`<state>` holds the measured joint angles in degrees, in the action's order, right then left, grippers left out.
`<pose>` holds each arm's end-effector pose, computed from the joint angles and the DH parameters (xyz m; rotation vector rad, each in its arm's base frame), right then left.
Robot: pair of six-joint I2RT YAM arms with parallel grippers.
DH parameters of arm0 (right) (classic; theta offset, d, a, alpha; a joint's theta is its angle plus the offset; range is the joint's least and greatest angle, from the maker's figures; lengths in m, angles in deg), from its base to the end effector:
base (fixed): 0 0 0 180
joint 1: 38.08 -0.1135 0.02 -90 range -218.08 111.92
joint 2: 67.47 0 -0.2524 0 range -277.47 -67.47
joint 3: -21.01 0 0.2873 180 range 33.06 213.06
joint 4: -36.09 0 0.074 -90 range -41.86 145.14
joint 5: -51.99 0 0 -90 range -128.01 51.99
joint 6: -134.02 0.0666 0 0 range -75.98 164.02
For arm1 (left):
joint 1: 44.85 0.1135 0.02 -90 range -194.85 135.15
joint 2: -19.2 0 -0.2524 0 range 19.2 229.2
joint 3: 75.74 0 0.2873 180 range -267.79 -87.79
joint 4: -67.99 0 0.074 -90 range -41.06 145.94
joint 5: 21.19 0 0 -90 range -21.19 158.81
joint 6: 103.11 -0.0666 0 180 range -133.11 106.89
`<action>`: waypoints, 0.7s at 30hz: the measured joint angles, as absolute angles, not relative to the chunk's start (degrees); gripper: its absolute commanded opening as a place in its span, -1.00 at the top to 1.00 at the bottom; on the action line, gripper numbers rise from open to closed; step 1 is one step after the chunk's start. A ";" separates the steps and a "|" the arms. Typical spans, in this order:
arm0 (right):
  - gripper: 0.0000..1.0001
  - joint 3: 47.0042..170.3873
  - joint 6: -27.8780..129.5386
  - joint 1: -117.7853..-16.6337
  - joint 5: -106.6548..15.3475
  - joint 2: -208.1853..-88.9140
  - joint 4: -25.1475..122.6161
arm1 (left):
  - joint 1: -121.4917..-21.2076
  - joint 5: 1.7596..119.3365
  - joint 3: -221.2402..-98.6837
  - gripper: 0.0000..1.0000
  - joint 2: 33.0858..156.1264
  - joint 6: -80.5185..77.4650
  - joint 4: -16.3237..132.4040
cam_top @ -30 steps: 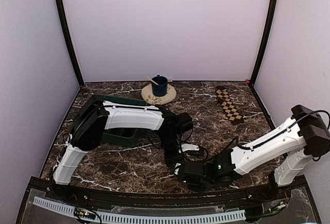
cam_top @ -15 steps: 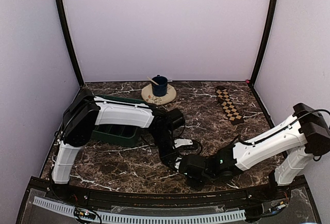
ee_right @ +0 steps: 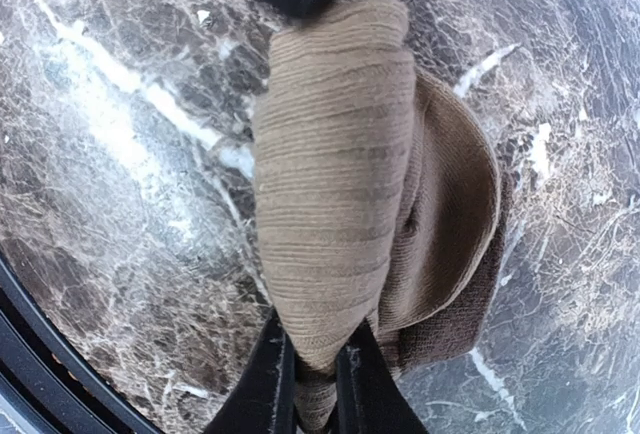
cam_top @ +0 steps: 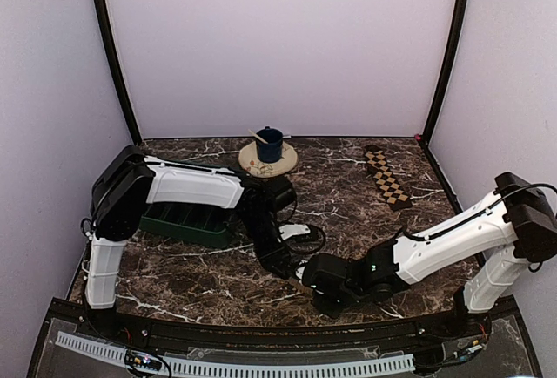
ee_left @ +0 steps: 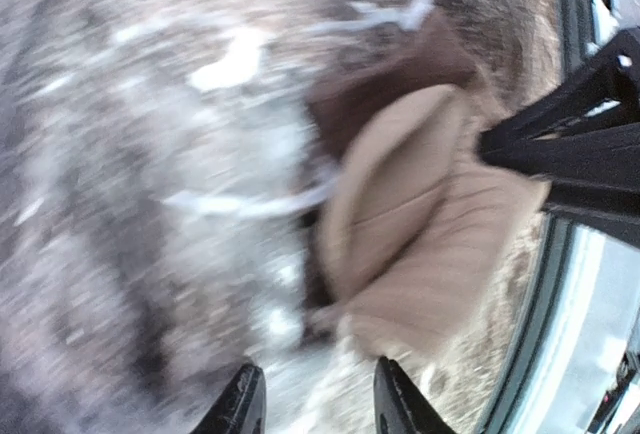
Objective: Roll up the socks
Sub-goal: Roll the sock at the center of the board.
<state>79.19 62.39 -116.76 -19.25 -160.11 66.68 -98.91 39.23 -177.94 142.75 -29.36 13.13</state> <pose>0.0851 0.3158 0.0788 -1.2281 2.3037 0.1470 0.2425 -0.3905 0.0911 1.7837 2.3685 -0.8563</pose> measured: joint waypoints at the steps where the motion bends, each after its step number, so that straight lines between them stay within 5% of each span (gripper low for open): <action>1: 0.95 79.19 62.54 -116.67 -19.40 -160.11 66.68 | -98.32 39.60 -177.42 0.19 142.27 -29.14 13.44; 21: 0.95 74.51 65.86 -105.11 -38.26 -155.10 62.20 | -94.91 48.19 -158.45 0.18 126.79 -24.07 33.43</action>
